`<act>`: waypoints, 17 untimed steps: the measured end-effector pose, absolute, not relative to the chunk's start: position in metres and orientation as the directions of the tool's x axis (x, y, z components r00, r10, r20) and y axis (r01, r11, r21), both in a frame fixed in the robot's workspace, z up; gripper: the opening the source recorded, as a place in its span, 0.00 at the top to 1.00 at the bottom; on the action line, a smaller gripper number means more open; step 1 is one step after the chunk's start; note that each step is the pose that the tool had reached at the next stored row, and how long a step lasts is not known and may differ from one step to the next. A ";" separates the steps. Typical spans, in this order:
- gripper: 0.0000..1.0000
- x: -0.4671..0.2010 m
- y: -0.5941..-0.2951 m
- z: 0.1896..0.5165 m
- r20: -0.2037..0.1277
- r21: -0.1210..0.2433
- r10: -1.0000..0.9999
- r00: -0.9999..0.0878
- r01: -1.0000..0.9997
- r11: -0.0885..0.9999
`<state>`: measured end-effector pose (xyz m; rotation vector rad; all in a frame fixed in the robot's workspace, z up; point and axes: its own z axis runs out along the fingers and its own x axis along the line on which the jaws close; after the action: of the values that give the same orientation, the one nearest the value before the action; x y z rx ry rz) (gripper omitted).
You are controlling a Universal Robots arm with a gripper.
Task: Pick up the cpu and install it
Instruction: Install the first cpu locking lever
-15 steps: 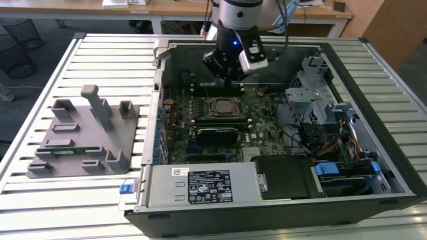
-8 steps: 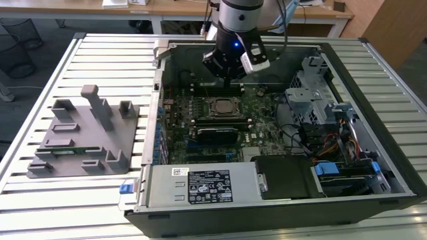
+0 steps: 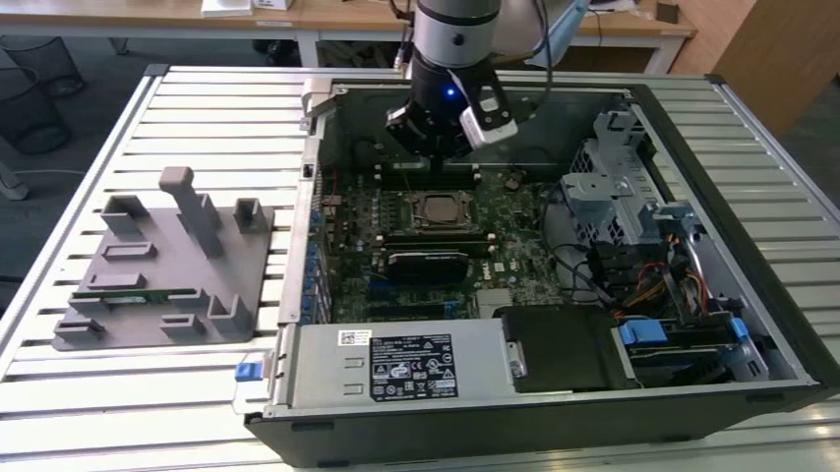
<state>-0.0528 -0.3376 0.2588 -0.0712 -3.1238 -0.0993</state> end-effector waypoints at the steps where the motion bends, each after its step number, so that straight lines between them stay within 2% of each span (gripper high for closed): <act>1: 0.89 -0.053 -0.338 0.258 0.017 0.063 0.027 -0.999 0.028 0.998; 17: 0.89 -0.106 -0.335 0.255 0.010 0.063 0.013 -1.000 0.013 0.998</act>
<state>-0.1062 -0.3347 0.2548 -0.0201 -3.1304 -0.0992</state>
